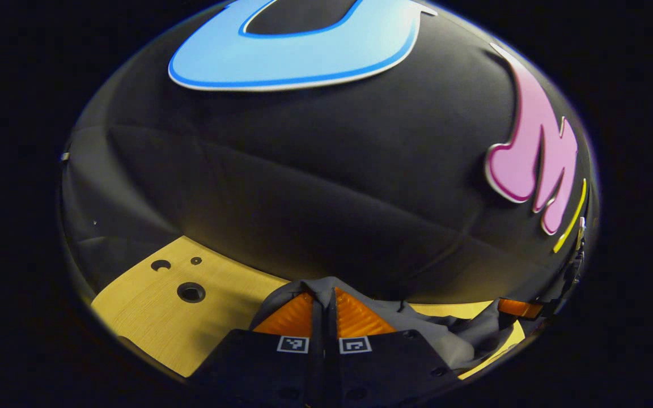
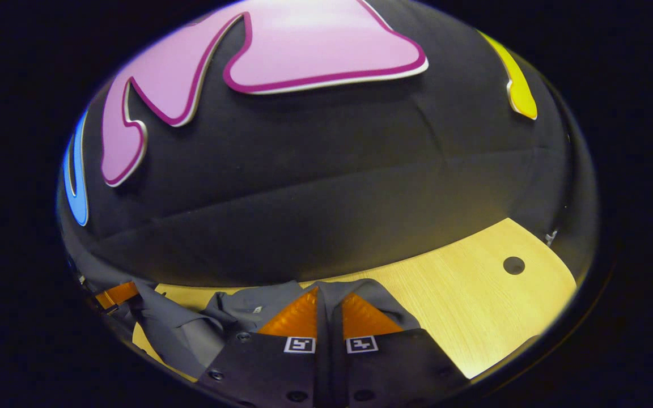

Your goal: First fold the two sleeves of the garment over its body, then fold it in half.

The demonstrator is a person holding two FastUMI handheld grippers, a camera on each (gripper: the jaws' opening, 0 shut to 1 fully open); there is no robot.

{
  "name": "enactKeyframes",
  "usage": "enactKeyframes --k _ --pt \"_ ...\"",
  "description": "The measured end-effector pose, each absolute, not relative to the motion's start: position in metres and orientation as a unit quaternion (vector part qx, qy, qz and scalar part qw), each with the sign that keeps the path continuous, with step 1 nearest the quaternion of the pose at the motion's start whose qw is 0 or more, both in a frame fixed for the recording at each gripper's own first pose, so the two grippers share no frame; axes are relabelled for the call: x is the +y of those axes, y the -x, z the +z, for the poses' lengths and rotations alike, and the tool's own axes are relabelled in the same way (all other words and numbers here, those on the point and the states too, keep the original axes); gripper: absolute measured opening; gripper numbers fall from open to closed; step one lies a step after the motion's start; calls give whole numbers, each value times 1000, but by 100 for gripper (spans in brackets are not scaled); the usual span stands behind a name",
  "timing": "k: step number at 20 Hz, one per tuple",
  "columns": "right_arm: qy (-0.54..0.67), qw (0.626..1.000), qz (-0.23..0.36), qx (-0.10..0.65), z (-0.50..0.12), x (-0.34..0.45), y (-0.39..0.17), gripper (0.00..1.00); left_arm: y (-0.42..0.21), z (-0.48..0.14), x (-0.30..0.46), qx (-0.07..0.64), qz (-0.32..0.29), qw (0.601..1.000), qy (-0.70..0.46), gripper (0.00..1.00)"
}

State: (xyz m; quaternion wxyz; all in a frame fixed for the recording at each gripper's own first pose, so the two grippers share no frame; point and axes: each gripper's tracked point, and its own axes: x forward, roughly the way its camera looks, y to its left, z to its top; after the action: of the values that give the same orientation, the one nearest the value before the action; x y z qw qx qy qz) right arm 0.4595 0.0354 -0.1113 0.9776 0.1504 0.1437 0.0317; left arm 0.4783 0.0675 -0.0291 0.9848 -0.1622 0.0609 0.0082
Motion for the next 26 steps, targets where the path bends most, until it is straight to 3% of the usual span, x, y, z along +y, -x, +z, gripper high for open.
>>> enactKeyframes --k 5,7,10,11,13,14,15,16,17,26 --pt "-111 986 19 124 -124 33 -476 7 -497 -55 75 78 17 984 161 8" --pt "-102 987 25 121 -121 37 -469 15 -491 -58 77 91 24 985 147 15" --pt "-104 989 31 102 -100 39 -450 61 -477 -40 76 83 29 985 146 23" --pt "-104 990 31 92 -91 38 -443 63 -471 -30 74 73 23 986 148 41" --pt "-90 994 20 62 -68 28 -427 82 -454 -7 72 57 14 988 144 76" --pt "-83 995 14 46 -52 21 -419 98 -444 3 74 52 15 989 138 78" --pt "-78 996 10 33 -40 18 -412 98 -434 12 74 45 14 990 131 80" --pt "-76 997 7 26 -32 13 -402 98 -419 22 74 38 13 991 124 92" --pt "-77 997 6 22 -23 10 -391 98 -406 27 73 34 12 992 117 94" --pt "-64 998 -19 8 22 -22 -258 98 -245 69 57 7 0 999 49 95"
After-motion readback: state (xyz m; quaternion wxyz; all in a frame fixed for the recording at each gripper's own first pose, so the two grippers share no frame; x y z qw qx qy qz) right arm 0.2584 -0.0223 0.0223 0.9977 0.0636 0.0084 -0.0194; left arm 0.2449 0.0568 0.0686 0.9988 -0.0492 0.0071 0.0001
